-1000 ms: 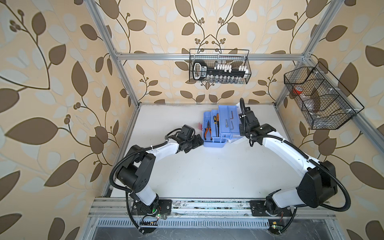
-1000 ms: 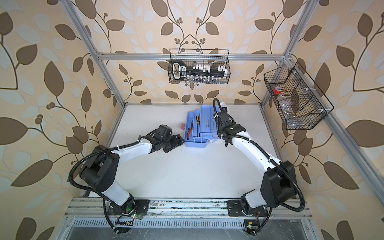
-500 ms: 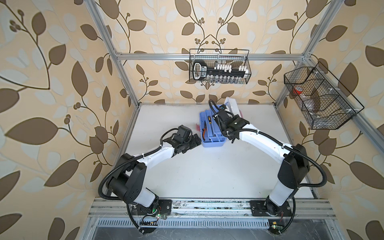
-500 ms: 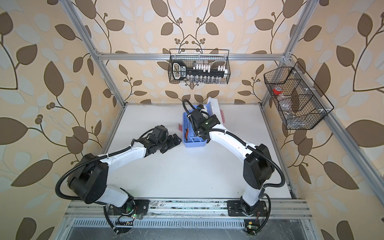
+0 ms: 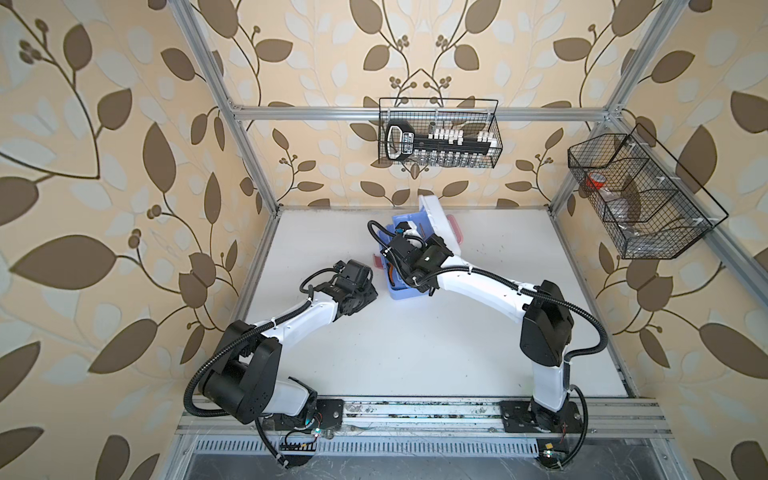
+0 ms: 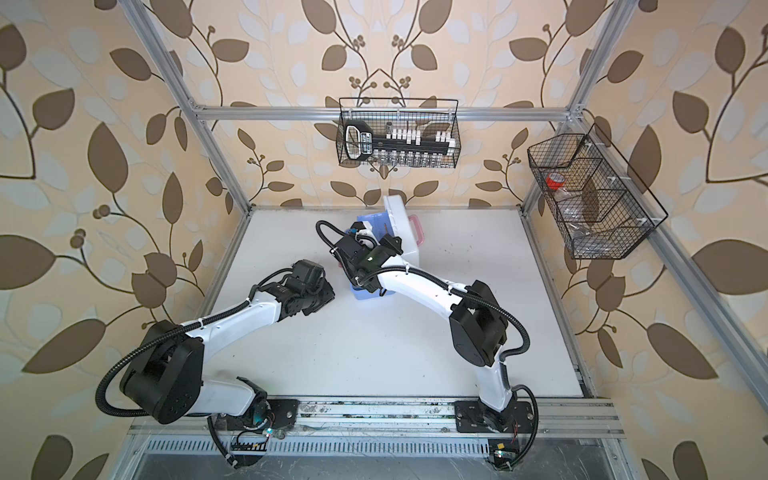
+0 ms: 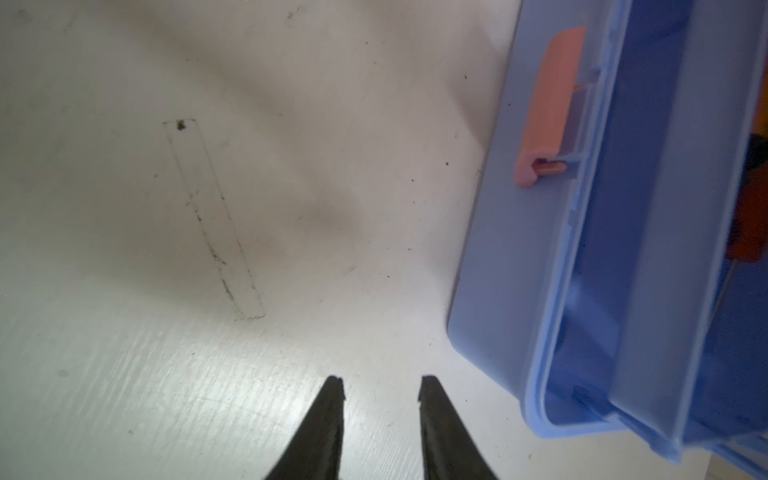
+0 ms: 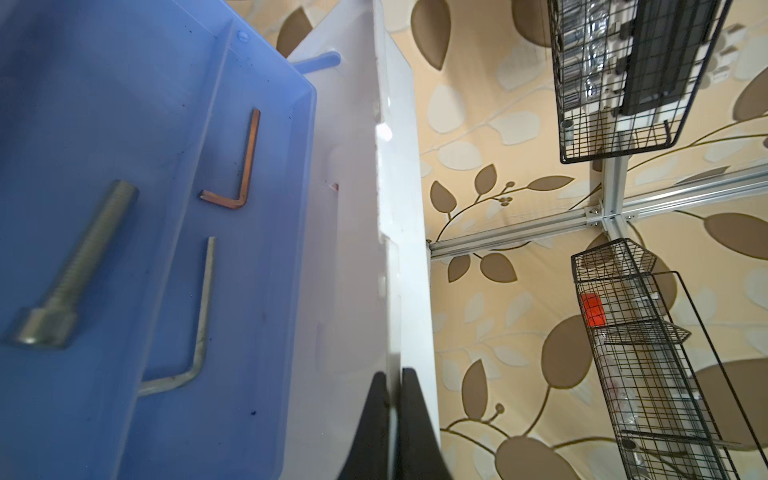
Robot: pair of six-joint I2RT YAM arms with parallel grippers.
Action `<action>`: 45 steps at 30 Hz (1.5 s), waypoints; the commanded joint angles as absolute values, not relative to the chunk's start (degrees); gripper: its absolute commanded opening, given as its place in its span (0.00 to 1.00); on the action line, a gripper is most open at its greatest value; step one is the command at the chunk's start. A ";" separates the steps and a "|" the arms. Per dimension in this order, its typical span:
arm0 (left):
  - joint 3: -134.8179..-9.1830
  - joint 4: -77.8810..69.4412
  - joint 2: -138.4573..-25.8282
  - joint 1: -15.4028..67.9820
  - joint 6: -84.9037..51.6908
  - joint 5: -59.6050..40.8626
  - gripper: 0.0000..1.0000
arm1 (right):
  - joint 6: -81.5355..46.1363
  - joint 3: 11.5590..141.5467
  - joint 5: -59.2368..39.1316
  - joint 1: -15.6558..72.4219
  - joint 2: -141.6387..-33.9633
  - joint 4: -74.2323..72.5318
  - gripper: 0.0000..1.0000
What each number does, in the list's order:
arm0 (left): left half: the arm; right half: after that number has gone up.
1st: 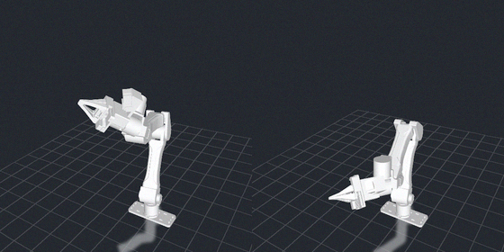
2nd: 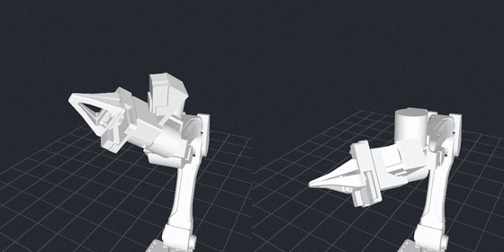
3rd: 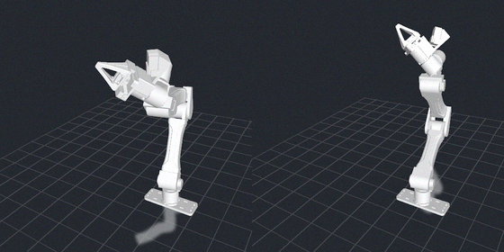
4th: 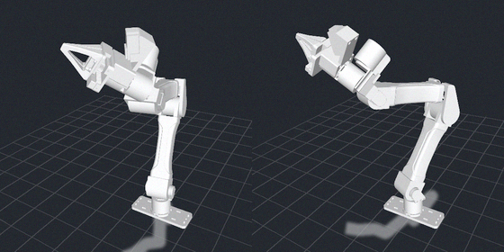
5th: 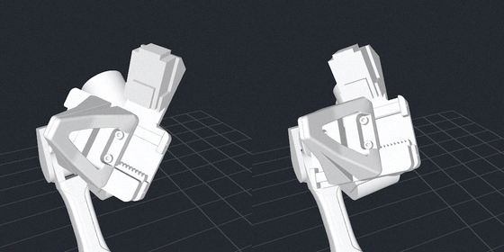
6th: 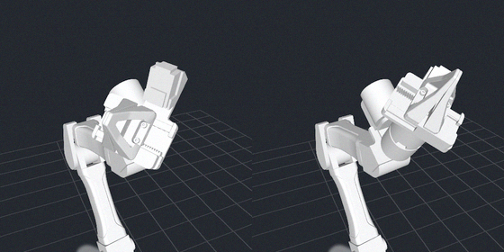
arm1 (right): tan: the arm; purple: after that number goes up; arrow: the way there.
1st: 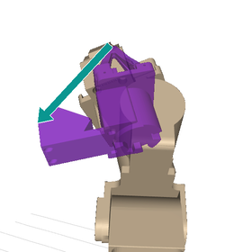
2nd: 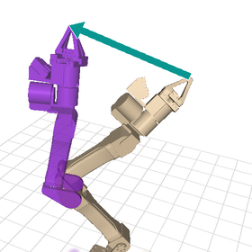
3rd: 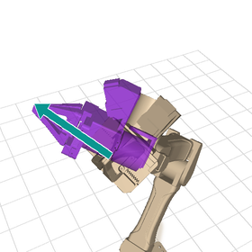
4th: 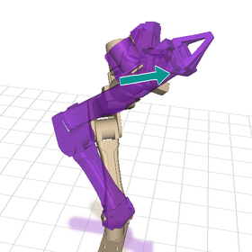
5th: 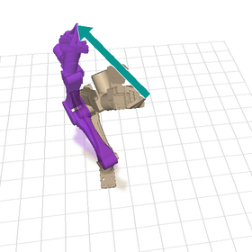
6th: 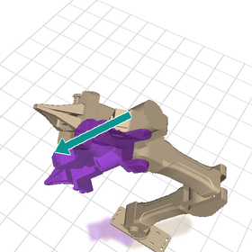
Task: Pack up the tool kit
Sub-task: 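Swing the lid over the trays with the right gripper while the left holds the box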
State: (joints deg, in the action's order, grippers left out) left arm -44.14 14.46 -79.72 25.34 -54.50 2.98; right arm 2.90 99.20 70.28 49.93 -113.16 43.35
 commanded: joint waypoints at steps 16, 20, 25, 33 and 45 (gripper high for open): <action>-43.15 -7.83 -95.28 22.85 -59.48 -10.92 0.28 | -4.08 108.98 71.36 58.67 -118.13 50.02 0.09; -42.79 -8.87 -96.03 22.85 -59.88 -11.34 0.27 | -7.82 109.84 67.46 59.89 -119.10 51.36 0.11; -42.43 -8.46 -95.71 22.83 -59.61 -10.77 0.27 | -14.34 108.72 59.00 60.25 -118.11 52.36 0.14; -41.39 -7.87 -94.20 22.68 -59.42 -10.06 0.27 | -19.13 103.68 45.17 60.25 -114.48 47.64 0.19; -40.00 -2.67 -86.26 21.04 -59.18 -8.54 0.28 | -24.31 95.28 24.96 58.97 -103.46 40.16 0.30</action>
